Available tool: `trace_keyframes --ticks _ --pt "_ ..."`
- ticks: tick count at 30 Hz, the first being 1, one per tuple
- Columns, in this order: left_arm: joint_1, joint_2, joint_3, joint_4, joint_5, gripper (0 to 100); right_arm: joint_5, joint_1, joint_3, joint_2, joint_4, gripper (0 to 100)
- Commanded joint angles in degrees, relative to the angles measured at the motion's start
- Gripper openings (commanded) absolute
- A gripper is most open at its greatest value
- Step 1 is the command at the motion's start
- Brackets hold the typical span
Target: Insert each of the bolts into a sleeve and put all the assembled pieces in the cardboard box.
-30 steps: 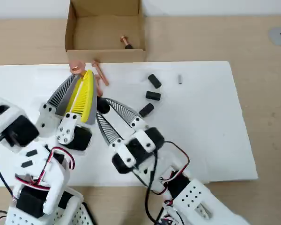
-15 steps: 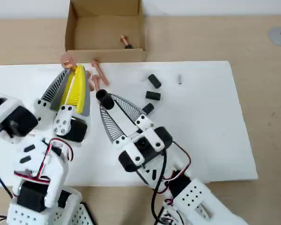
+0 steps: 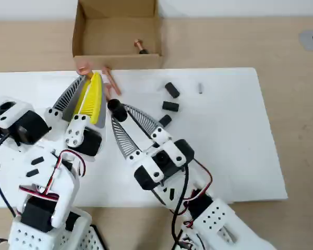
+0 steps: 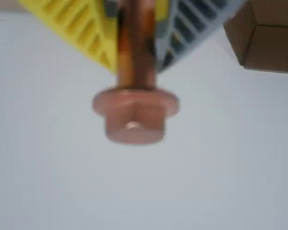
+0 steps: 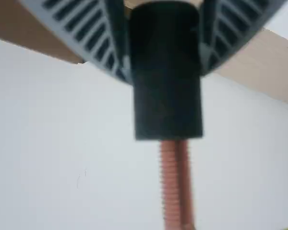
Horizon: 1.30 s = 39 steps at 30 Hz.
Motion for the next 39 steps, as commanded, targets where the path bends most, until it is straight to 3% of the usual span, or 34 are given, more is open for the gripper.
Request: trace_keyframes --ticks 1,15,23,28,39 --pt "0.88 0.13 -0.18 -0.26 0.70 0 -0.44 0.57 -0.48 -1.19 -1.32 0.9" --pt "0.97 0.13 -4.48 0.09 0.70 0 -0.44 0.66 -0.40 -1.01 -1.32 0.9" --pt "7.30 0.13 -7.03 4.92 0.18 0 -0.44 0.75 -0.31 -1.10 -1.32 0.9" --pt "7.21 0.13 -8.00 5.36 -4.22 0 -0.44 0.75 -0.22 -1.19 -1.32 0.9" --pt "7.38 0.22 -8.70 6.51 -6.24 0 -0.44 3.21 1.01 -1.19 -1.67 0.9"
